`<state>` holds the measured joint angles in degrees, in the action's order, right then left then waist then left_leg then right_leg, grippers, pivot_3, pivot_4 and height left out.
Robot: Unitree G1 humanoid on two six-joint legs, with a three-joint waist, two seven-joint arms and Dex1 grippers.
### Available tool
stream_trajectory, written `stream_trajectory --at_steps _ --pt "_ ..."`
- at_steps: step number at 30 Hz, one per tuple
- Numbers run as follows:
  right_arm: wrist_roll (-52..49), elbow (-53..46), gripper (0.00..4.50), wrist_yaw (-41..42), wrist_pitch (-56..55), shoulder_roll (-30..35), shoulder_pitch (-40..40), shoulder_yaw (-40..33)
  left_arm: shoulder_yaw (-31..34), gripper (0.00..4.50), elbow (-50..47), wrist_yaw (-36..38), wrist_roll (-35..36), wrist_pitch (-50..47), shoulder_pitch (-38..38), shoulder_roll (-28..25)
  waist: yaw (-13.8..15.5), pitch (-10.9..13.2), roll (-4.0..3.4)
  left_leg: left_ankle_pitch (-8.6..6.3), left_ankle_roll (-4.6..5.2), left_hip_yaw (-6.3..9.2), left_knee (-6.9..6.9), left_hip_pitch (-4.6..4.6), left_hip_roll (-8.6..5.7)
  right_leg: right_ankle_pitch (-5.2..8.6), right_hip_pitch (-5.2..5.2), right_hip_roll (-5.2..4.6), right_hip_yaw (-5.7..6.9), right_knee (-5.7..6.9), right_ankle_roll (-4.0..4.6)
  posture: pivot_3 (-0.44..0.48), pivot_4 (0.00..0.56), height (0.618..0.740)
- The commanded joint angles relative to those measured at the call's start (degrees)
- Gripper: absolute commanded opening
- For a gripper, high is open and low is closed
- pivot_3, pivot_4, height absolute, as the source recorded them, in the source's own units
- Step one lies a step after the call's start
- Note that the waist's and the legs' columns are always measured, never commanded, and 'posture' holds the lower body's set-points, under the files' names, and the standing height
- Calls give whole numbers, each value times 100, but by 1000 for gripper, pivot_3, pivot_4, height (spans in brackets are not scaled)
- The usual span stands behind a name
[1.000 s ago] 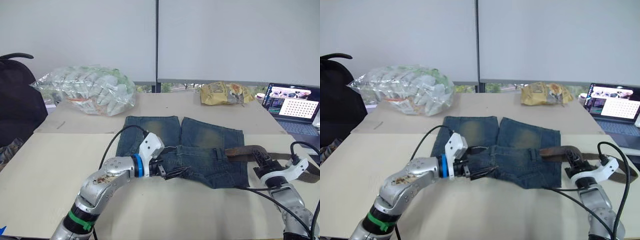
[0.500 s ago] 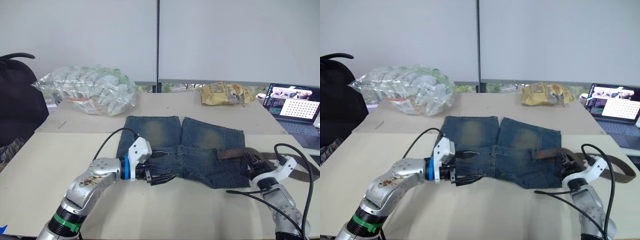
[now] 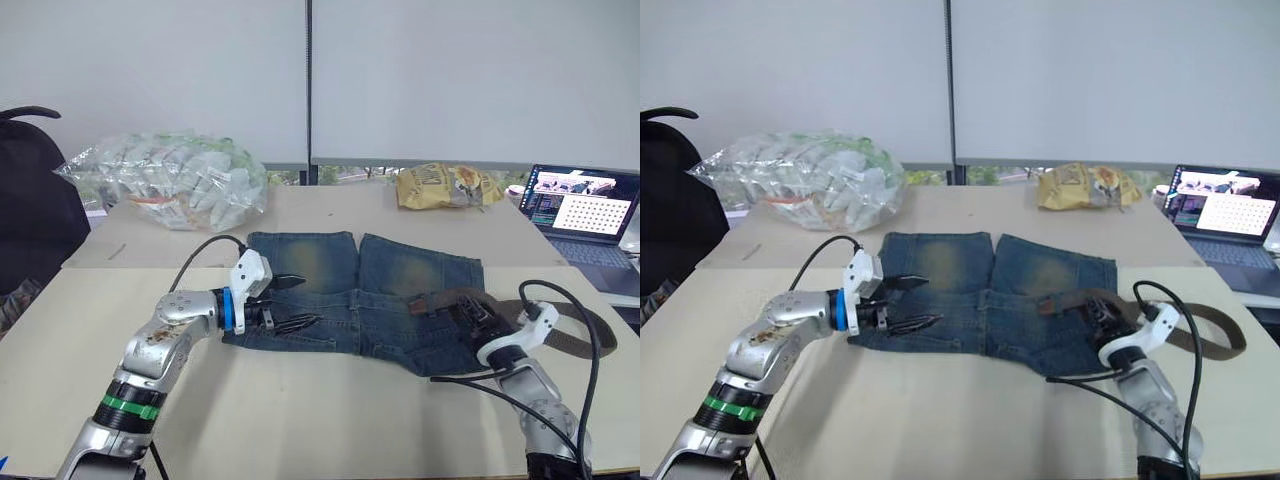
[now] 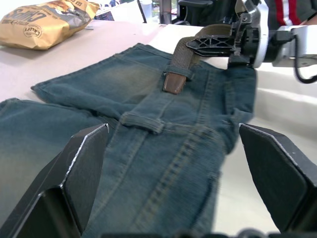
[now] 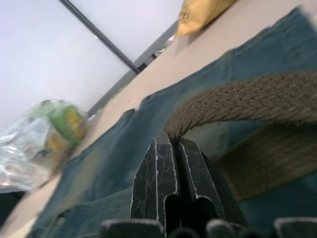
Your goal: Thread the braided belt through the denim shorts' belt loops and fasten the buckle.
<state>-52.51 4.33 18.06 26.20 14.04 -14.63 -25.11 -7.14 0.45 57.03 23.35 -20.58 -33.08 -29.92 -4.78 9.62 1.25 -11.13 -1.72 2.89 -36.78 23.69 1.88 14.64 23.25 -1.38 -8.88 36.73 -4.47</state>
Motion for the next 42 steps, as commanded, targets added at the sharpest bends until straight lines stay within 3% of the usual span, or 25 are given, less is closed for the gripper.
stream_trajectory --at_steps 1,3,9,14,21,24,30,35,40,42 --pt "-247 -234 0 47 379 -142 -63 156 -283 4450 374 -157 -247 164 -379 526 5 0 0 0 0 0 0 1 0 0 0 0 0 -1 0 0 150 740" --pt "-234 -285 0 38 613 -160 -10 272 -378 4450 599 -287 -230 -19 -520 949 4 0 0 0 0 1 0 2 0 0 0 0 0 0 0 0 150 740" --pt "103 -416 0 -1 850 -56 134 509 -485 4450 1129 -511 -365 -328 -700 1547 -98 0 0 0 1 5 3 -7 6 0 0 10 0 10 0 0 150 740" --pt "323 -449 0 -209 951 -15 197 563 -402 4450 1384 -594 -342 -485 -781 1809 -85 0 2 0 0 6 3 -11 3 0 -2 9 0 12 0 0 150 740" --pt "1389 -388 0 -376 675 265 214 962 -411 4450 1832 -730 -498 -489 -941 2018 -70 -2 7 0 0 6 2 -16 1 0 -12 7 0 4 -1 0 150 740" --pt "2351 -394 0 -278 503 714 286 1649 -480 4450 1958 -694 -592 -486 -971 2076 -68 -2 7 0 0 6 2 -17 -1 0 -12 6 0 4 -1 0 150 740" --pt "2890 -513 0 -43 391 858 213 2073 -526 4450 2018 -625 -655 -555 -966 2152 -61 -3 11 0 0 6 2 -18 -1 1 -14 6 0 4 -2 0 150 740" --pt "2809 -681 0 -46 570 635 120 1977 -560 4450 1978 -562 -615 -817 -931 2199 -86 -3 12 0 0 6 2 -22 2 1 -14 8 0 6 -2 0 150 740" --pt "2237 -997 0 39 784 387 152 1406 -562 4450 1931 -570 -677 -741 -877 2232 -91 -3 12 0 0 7 2 -23 2 1 -13 9 0 8 -1 0 150 740" --pt "1960 -1170 688 62 948 401 191 1104 -514 4487 1818 -534 -632 -765 -857 2198 -76 -2 13 0 0 7 2 -20 1 1 -12 8 0 7 -1 0 150 740"
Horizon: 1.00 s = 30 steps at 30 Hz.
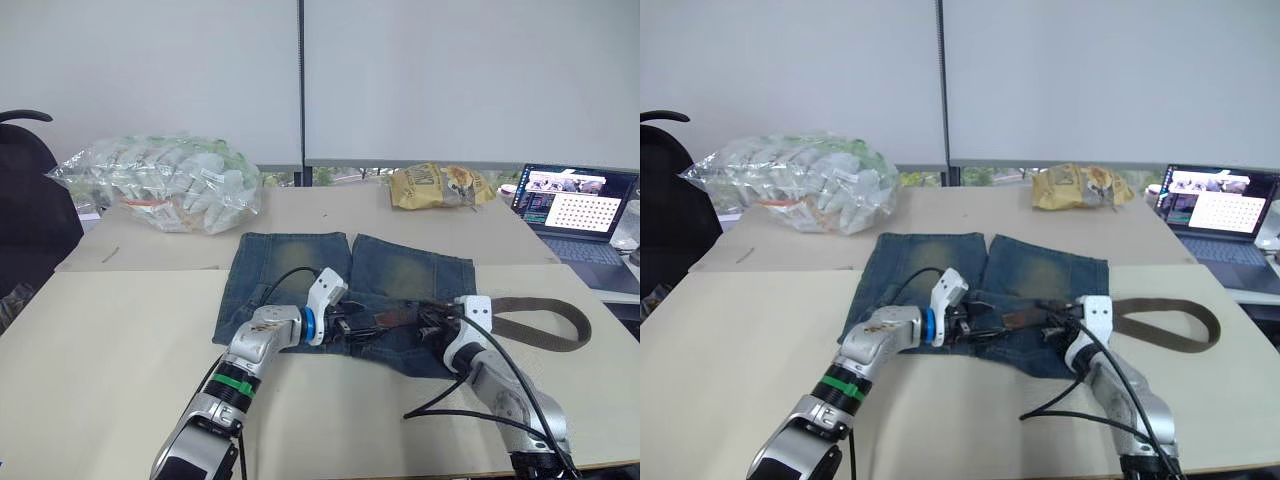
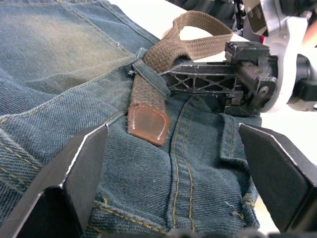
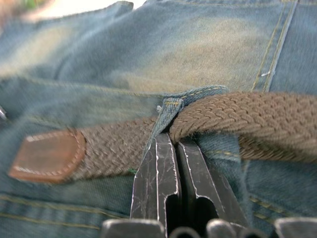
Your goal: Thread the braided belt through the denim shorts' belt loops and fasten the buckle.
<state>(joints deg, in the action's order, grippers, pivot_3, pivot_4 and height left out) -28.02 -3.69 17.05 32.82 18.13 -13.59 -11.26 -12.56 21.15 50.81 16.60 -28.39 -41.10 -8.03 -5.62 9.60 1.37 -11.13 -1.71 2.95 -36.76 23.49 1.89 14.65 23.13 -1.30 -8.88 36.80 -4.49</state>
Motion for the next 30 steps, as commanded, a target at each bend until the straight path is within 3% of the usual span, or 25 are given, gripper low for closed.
stream_trajectory --at_steps 1,10,15,21,30 --pt "-621 -428 934 163 367 -24 93 -395 40 4487 -287 104 55 9 -46 -8 7 0 0 0 0 0 0 2 0 0 1 0 0 -1 0 0 150 740" --pt "-959 -1210 4070 660 792 738 371 -583 41 4487 -770 319 85 -36 173 -311 21 3 -1 0 0 0 0 15 -3 1 9 -4 0 -4 -1 0 150 740" --pt "-807 -1619 4070 1178 784 1368 538 -262 95 4487 -1325 517 242 -145 315 -603 23 5 -1 0 0 0 0 17 -5 2 11 -6 0 -4 -2 0 150 740" --pt "-1133 -1804 4070 1234 1095 1278 654 -148 82 4487 -1456 466 242 -181 373 -680 35 8 3 0 0 1 -1 15 -5 1 10 -6 1 -3 -2 0 150 740" --pt "-504 -1647 4070 1135 680 1422 360 34 104 4487 -1559 446 277 -235 384 -703 80 8 4 0 0 0 -1 19 -4 2 12 -6 1 -7 -2 0 150 740"
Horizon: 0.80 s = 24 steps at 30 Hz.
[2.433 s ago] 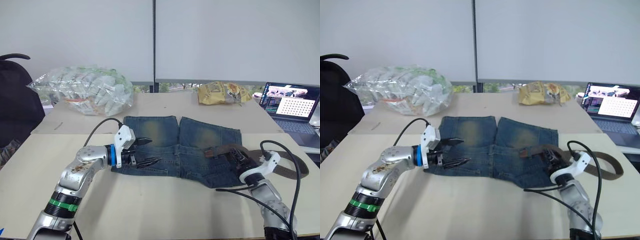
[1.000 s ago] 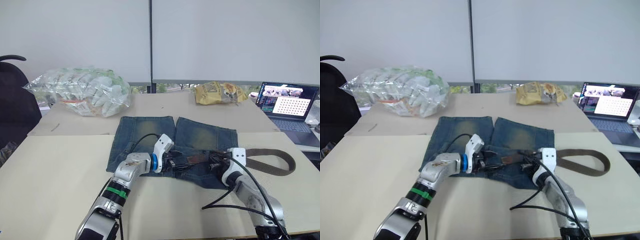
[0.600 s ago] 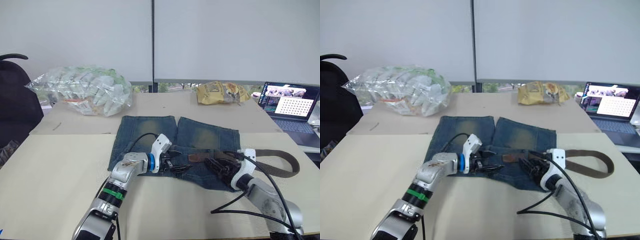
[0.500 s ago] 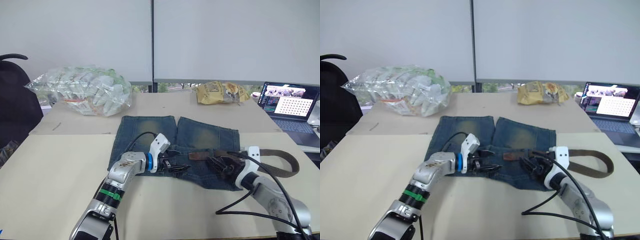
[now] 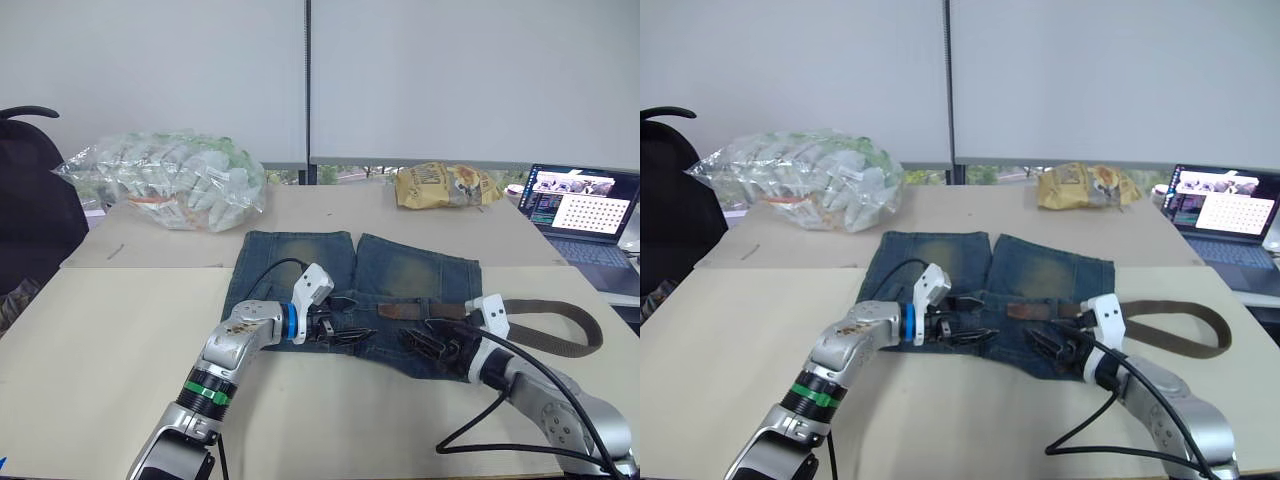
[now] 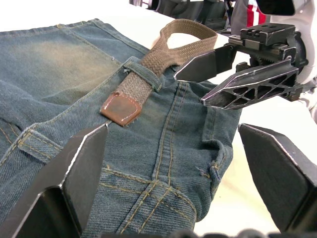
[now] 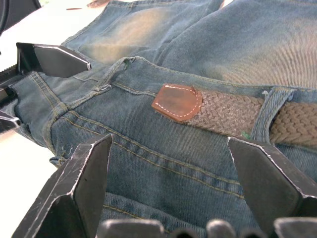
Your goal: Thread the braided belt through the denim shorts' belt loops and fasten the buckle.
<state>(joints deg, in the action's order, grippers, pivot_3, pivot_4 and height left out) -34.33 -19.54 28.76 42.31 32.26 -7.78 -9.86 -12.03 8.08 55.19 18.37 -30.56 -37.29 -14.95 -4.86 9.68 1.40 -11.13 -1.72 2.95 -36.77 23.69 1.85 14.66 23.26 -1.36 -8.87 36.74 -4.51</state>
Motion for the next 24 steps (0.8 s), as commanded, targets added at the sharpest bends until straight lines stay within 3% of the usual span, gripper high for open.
stream_trajectory --at_steps 1,6,10,15,20,24 --pt "75 37 4070 -167 -267 -91 -356 -234 57 4487 -255 -1 102 -17 -1 -7 0 1 1 0 0 0 0 0 0 0 0 0 0 1 0 0 150 740" --pt "13 269 4070 -197 -177 -195 -568 -331 61 4487 -252 -29 97 -8 -25 16 60 2 3 0 0 1 0 -4 1 -1 0 1 1 3 1 0 150 740" --pt "531 74 4070 285 -444 123 -489 392 82 4487 -259 -78 104 -5 -18 34 83 2 2 0 0 1 0 3 0 0 1 0 2 -2 0 0 150 740" --pt "240 284 4070 -266 508 -399 -631 465 69 4487 -318 -114 102 -23 24 40 85 3 6 0 0 1 0 1 1 0 1 0 3 2 0 0 150 740" --pt "-94 398 4070 -994 1261 -949 -614 -162 114 4487 -346 -168 92 -27 36 12 91 3 6 0 0 3 -2 2 -1 -1 1 -3 4 4 2 0 150 740" --pt "-826 442 4070 -1930 1769 -1738 -826 -1162 113 4487 -400 -183 118 -52 63 -14 90 3 6 0 0 3 -2 3 1 -1 1 -2 5 4 2 0 150 740"
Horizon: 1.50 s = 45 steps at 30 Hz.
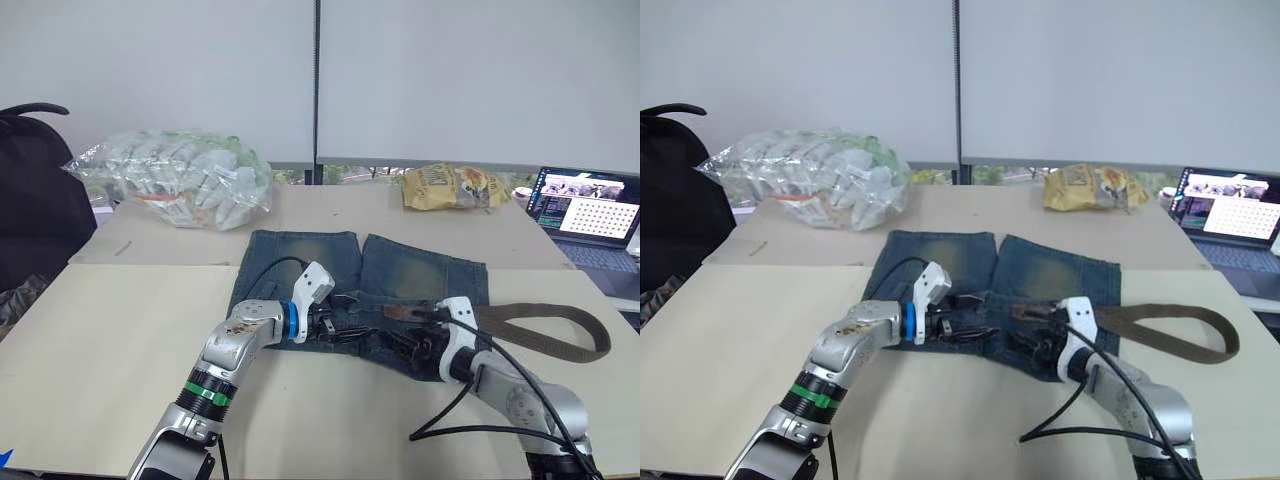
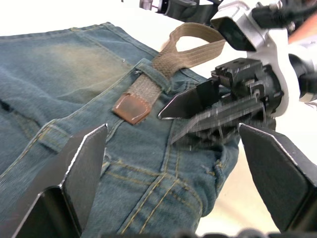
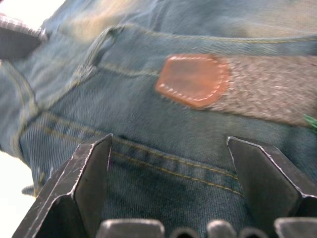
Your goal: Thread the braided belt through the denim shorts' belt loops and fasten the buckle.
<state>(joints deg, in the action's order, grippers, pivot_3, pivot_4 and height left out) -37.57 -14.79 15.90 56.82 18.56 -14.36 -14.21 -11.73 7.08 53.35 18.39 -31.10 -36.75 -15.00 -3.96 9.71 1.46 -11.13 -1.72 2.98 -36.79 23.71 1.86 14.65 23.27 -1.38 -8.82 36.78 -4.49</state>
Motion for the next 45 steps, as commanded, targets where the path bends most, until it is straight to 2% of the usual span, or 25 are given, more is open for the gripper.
stream_trajectory --at_steps 1,6,8,12,17,24,25,27,32,45 --pt "-784 41 4070 -970 376 -673 -276 -1051 79 4487 -308 1 119 -4 13 -13 -1 0 0 0 0 1 0 0 1 0 0 0 1 1 0 0 150 740" --pt "-1978 333 4070 -2404 319 -1814 -715 -2168 67 4487 -310 1 115 -12 -16 -1 -13 0 -1 0 0 3 0 0 2 -1 1 0 3 4 2 0 150 740" --pt "-2330 437 4070 -2935 161 -2115 -824 -2423 61 4487 -289 8 107 1 -35 6 -20 -1 -2 0 0 3 0 0 4 -1 1 1 3 3 2 0 150 740" --pt "-2726 474 4070 -3497 -105 -2362 -883 -2502 60 4487 -273 13 103 15 -47 15 -24 -1 -3 0 0 2 0 0 3 -1 1 1 3 3 2 0 150 740" --pt "-2915 462 2605 -3689 -424 -2416 -807 -2285 53 4487 -297 6 93 19 -11 8 -28 -1 -4 0 0 2 0 0 3 -1 1 1 3 3 2 0 150 740" --pt "-2961 322 111 -3316 -729 -2229 -716 -1871 71 4487 -274 -17 100 8 31 13 -53 -1 -5 0 0 2 1 4 3 -1 4 1 3 0 2 0 150 740" --pt "-3047 277 18 -3272 -754 -2217 -704 -1829 84 4487 -273 -32 114 -5 47 22 -57 -1 -5 0 0 2 1 4 3 -1 4 1 3 0 2 0 150 740" --pt "-3209 206 18 -3173 -762 -2170 -669 -1749 151 4487 -265 -54 187 -4 84 73 -73 -1 -5 0 0 2 1 4 3 -1 4 1 3 0 2 0 150 740" --pt "-3531 -64 18 -2769 -631 -1951 -410 -1381 940 4487 -177 -648 997 -869 96 579 -114 0 -5 0 1 3 1 12 3 0 7 -1 3 -3 1 0 150 740" --pt "-3897 -528 18 -1719 -844 -1615 74 -645 1738 4487 -304 -1406 2182 -2214 90 990 -167 0 -5 0 1 3 3 12 4 0 12 1 4 -2 0 0 150 740"
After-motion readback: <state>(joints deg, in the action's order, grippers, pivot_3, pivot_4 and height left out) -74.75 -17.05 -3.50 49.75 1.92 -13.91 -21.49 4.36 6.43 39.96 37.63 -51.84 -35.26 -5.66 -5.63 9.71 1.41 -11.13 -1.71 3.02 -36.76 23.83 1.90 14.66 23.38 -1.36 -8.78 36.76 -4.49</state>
